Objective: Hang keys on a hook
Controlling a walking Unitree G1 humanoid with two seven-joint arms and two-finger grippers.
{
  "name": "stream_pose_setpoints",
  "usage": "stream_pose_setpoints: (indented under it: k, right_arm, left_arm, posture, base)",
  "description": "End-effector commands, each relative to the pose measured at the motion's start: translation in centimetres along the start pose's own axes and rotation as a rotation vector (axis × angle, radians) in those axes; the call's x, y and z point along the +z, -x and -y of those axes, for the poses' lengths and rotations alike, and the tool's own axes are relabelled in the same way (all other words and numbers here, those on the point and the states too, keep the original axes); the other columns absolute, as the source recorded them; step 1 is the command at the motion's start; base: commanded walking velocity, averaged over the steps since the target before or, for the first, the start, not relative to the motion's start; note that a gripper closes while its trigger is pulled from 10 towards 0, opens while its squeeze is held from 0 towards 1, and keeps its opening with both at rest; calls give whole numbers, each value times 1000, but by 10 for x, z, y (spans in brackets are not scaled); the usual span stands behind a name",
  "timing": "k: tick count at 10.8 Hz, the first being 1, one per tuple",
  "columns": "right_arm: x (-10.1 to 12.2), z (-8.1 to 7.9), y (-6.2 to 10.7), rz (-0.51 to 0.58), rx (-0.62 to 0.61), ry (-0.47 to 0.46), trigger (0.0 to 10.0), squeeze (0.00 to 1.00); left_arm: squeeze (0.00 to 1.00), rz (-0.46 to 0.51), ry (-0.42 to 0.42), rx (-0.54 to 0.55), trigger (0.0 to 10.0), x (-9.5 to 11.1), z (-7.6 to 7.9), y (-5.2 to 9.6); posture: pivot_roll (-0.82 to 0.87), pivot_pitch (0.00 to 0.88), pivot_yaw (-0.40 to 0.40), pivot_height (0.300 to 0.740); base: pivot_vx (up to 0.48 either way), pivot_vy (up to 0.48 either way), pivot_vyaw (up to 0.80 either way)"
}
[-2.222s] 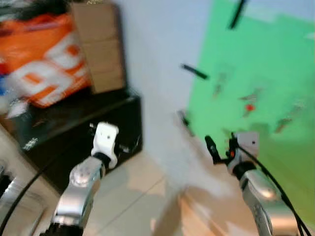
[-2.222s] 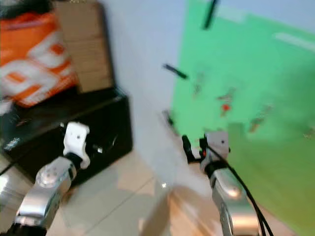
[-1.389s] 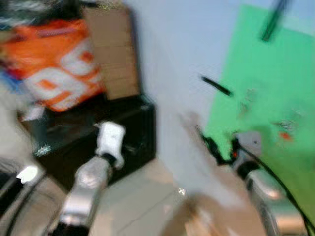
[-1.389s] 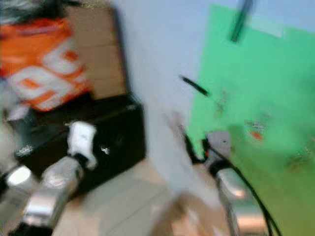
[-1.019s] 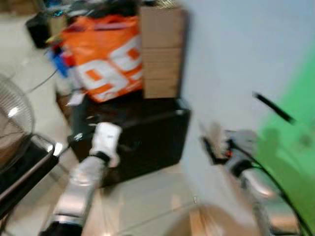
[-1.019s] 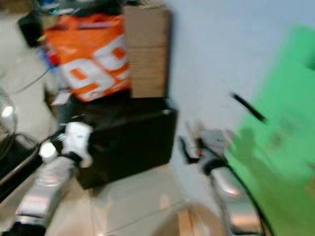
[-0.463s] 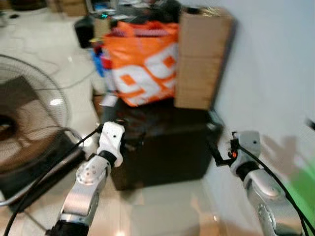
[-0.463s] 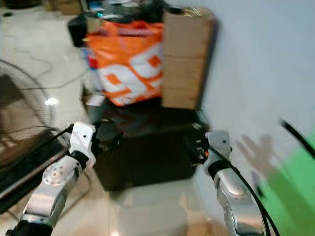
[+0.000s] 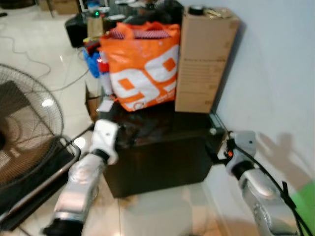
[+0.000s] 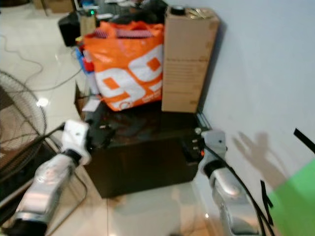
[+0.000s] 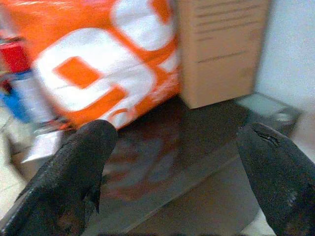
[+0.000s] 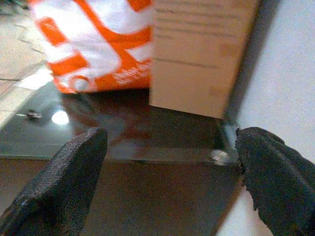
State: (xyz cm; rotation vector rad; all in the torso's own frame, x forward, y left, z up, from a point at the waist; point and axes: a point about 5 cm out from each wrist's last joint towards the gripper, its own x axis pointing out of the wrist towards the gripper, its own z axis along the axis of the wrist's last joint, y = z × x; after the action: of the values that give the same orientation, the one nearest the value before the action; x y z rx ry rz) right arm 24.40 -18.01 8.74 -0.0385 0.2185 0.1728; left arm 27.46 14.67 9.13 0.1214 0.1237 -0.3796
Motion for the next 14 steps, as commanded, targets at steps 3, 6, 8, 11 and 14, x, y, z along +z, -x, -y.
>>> stream_pose_setpoints:
  k: [3, 6, 8, 11, 14]
  right_arm:
    - [3, -2, -1, 23, 1, 10, 10000, 1000]
    - [3, -3, -1, 23, 33, 24, 10000, 1000]
    - [3, -5, -1, 20, 62, 40, 10000, 1000]
    - [2, -5, -1, 18, 75, 44, 10000, 1000]
    - [0, -3, -6, -9, 74, 111, 10000, 1000]
  left_arm:
    - [0, 3, -33, 19, 10000, 2, -10, 2]
    - [0, 3, -33, 18, 10000, 1, -9, 2]
    - [0, 5, -33, 17, 10000, 1, -8, 3]
    - [0, 5, -33, 15, 10000, 1, -7, 3]
    - [0, 0, -33, 19, 10000, 1, -6, 0]
  posture:
    - [-75, 0, 27, 740]
    - [-74, 0, 24, 740]
    - [-72, 0, 22, 740]
    - [-73, 0, 18, 740]
    - [-76, 0, 17, 740]
  base:
    - [371, 0, 0]
    - [371, 0, 0]
    - [371, 0, 800]
    - [371, 0, 800]
    - [240, 0, 533]
